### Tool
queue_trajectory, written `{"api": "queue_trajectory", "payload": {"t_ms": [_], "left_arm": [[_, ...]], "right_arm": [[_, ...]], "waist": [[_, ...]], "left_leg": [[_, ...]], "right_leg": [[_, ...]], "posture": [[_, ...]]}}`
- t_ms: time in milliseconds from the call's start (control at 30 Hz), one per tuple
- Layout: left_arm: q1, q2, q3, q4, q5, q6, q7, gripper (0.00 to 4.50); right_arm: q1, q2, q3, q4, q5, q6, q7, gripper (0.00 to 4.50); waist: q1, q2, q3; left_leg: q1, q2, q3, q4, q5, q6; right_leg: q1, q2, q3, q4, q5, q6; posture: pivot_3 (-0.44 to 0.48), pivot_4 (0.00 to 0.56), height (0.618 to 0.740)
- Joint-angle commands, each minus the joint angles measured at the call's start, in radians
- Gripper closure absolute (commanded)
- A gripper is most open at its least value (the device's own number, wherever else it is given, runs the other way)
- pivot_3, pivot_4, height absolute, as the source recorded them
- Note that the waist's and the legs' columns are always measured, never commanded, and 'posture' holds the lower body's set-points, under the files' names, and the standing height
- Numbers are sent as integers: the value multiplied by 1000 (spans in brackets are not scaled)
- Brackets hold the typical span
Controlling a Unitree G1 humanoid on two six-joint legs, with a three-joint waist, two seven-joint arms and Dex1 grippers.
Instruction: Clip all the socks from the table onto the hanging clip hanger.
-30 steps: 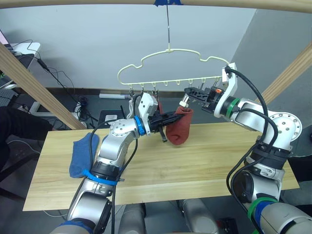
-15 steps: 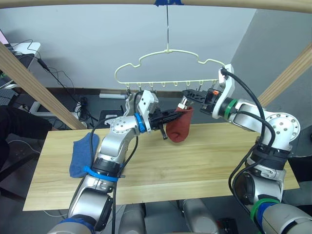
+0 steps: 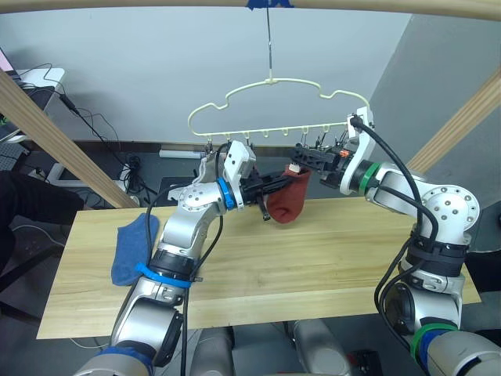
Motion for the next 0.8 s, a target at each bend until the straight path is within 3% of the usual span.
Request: {"api": "queue_trajectory", "payload": {"t_ms": [33, 100, 267, 400, 667, 733, 800], "left_arm": [[-25, -6, 12, -30, -1, -29, -1, 4500], [-24, -6, 12, -30, -1, -31, -1, 4500], [-50, -16, 13, 66, 37, -95, 14, 4500], [-82, -1, 35, 150, 39, -125, -2, 3423], [-84, 55, 62, 151, 26, -102, -50, 864], [-35, 114, 80, 70, 3, -55, -72, 253], [19, 175, 107, -35, -34, 11, -88, 59]], "right_arm": [[6, -25, -33, -41, 38, -5, 3, 728], [12, -31, -44, -53, 52, 3, -5, 57], [185, -186, -174, -267, 367, 109, -98, 22], [355, -290, -132, -425, 538, 20, -206, 0], [472, -307, -1, -551, 486, -204, -371, 0], [480, -279, 84, -601, 333, -263, -387, 0], [478, -263, 182, -637, 155, -325, -377, 0]], "waist": [[0, 0, 0], [0, 0, 0], [13, 0, 0], [-4, 0, 0], [-41, 0, 0], [-52, 0, 1], [-62, 2, 1]], "left_leg": [[0, 0, 0, 0, 0, 0], [0, 0, 0, 0, 0, 0], [-3, 0, -2, 0, 0, 0], [-4, -1, 0, 0, -1, 1], [-1, 0, 1, 1, 0, 1], [-1, 0, 1, 1, 0, 1], [-1, 1, 1, 0, 0, 1]], "right_leg": [[0, 0, 0, 0, 0, 0], [0, 0, 0, 0, 0, 0], [0, 0, -2, -3, 0, 0], [0, -1, -1, -4, -1, 2], [0, 0, 1, -2, 0, 3], [0, 0, 1, -2, 0, 3], [-1, 0, 1, -2, -1, 3]], "posture": [[-150, 262, 740], [-164, 260, 740], [-214, 263, 740], [-245, 272, 740], [-267, 288, 740], [-257, 290, 740], [-245, 291, 740]]}}
